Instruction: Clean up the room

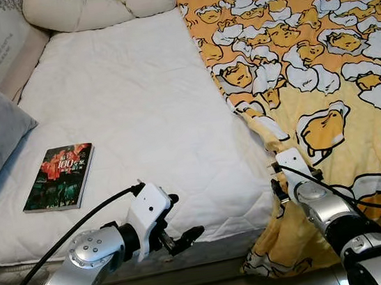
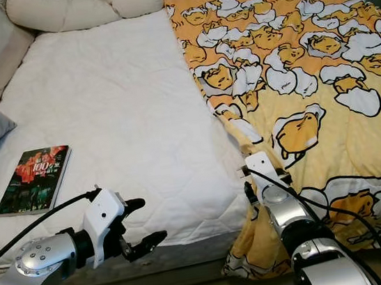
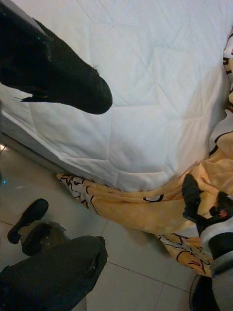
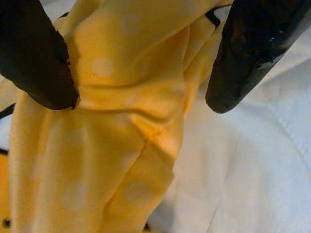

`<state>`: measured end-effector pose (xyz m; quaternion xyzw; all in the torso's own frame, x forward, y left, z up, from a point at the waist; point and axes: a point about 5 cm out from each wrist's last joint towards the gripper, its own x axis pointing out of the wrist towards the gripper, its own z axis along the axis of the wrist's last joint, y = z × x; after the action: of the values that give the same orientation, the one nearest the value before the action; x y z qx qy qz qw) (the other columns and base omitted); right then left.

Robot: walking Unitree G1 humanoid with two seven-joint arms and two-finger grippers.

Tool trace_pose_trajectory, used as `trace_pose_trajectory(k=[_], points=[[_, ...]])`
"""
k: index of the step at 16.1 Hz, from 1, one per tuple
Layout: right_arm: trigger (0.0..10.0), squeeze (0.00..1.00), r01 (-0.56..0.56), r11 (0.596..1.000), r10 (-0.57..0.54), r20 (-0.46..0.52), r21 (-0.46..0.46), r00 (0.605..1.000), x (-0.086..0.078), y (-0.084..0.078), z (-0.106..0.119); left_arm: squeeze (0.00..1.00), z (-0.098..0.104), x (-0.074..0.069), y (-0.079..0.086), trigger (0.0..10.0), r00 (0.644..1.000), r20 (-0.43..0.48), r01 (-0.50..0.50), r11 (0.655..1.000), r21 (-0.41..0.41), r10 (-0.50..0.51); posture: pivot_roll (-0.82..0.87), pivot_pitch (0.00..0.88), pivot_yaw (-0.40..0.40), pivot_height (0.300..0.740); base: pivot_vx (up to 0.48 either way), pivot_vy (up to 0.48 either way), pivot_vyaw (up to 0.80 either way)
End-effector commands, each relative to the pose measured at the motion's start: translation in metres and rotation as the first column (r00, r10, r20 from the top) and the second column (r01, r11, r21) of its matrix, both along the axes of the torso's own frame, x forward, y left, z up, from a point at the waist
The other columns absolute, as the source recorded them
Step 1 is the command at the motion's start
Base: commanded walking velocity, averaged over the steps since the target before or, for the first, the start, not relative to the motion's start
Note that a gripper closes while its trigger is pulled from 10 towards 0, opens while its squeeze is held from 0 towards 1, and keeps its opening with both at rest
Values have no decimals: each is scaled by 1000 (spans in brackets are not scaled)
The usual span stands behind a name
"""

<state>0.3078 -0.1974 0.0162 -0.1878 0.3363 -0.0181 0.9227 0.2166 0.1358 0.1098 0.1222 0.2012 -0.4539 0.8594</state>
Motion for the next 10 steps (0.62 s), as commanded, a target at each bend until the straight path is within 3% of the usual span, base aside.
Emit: trace_pose_trajectory(k=[1,3,6,7,8,10], points=[[10000,1000,21,1000,-21,29,0,999,2,0,6,416,3,-1,2,10000,1000,14,-4,1000,2,4,17,31,42,740,0,0,0],[10000,1000,30,1000,-30,31,-5,999,-1,-1,5,416,3,0,2,10000,1000,14,-6,1000,1,6,18,34,44,740,0,0,0],[10000,1000,40,997,-40,-2,70,999,-10,-1,-5,420,3,0,1,10000,1000,12,0,1000,2,0,14,40,56,740,0,0,0],[10000,514,29,995,-26,-30,92,999,-12,2,-9,416,2,1,0,10000,1000,11,4,1000,3,-4,14,42,59,740,0,0,0],[5529,0,23,996,-19,-49,91,999,-13,4,-13,416,3,2,0,10000,1000,12,7,1000,4,-7,14,42,59,740,0,0,0],[0,0,30,995,-22,-79,97,997,-13,5,-18,416,4,4,0,10000,1000,14,13,1000,8,-13,22,53,69,740,0,0,0]])
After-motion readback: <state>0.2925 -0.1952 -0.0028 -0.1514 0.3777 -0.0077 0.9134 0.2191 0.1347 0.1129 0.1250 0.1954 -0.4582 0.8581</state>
